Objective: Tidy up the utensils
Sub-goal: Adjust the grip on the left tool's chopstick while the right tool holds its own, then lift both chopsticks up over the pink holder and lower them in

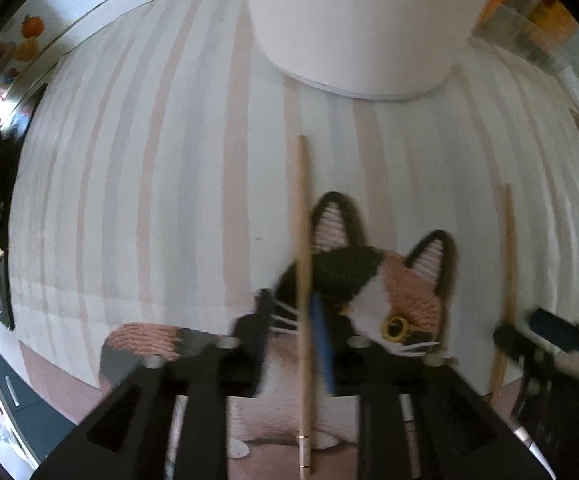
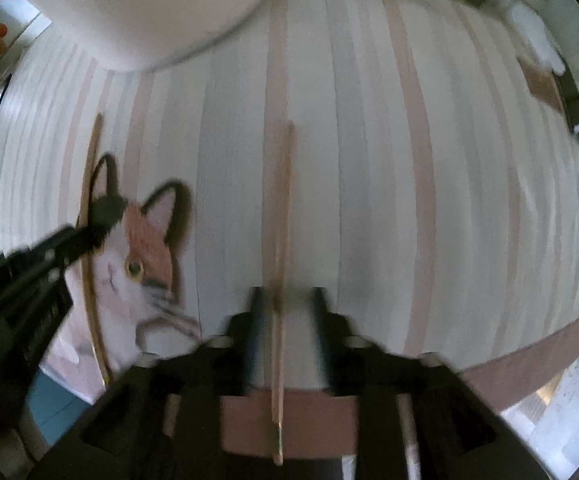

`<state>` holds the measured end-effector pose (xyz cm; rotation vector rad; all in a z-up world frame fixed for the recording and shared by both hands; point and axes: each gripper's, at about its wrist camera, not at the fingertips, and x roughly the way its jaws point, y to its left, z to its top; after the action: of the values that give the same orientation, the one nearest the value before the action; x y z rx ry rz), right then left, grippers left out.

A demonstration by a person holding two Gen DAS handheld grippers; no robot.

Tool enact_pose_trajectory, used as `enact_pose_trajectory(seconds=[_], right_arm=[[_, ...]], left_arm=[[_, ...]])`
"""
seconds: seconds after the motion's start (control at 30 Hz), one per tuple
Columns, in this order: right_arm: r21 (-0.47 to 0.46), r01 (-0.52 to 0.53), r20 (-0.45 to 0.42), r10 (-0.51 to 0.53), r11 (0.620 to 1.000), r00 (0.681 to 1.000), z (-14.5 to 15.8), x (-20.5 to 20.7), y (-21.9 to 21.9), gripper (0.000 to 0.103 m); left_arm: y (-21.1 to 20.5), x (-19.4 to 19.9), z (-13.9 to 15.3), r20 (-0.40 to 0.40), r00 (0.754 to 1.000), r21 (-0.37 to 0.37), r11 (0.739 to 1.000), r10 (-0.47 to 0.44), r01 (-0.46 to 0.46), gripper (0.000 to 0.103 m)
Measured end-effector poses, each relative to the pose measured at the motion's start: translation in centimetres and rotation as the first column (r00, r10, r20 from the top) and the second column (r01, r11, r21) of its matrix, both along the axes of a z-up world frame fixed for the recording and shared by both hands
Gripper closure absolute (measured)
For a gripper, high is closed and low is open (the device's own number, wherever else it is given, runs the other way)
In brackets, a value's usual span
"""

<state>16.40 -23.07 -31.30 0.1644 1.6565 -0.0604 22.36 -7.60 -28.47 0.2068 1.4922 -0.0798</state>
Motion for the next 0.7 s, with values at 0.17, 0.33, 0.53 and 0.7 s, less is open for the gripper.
enact_pose_trajectory(seconds=[0.17, 0.33, 0.53, 0.7], right_arm=[[-0.036, -0.008, 0.04, 0.01, 0.999, 0.999, 0.3, -0.5, -0.4, 0.058], [-0.074, -0.015, 0.069, 0.02, 0.997, 0.997, 0.4, 0.7, -0.4, 0.063], [-0.082, -0.022, 0.089, 0.03, 0.996, 0.996, 1.0, 2.2, -0.7, 0.091], [-0.079, -0.014, 0.114, 0.023, 0.997, 0.993, 0.9, 2.5, -0.9, 0.096]], left_arm=[[1.6, 0.5, -0.3, -0.019, 0.998, -0.035, 0.998, 0.054, -0.054, 0.053], [1.3, 0.9, -0.3, -0.019, 0.999, -0.032, 0.999, 0.035, -0.035, 0.055], [-0.7, 0.0, -0.5, -0.015, 0.999, -0.056, 0.998, -0.029, 0.028, 0.099], [-1.7, -0.6, -0.7, 0.002, 0.999, -0.038, 0.998, -0.052, 0.053, 0.099]])
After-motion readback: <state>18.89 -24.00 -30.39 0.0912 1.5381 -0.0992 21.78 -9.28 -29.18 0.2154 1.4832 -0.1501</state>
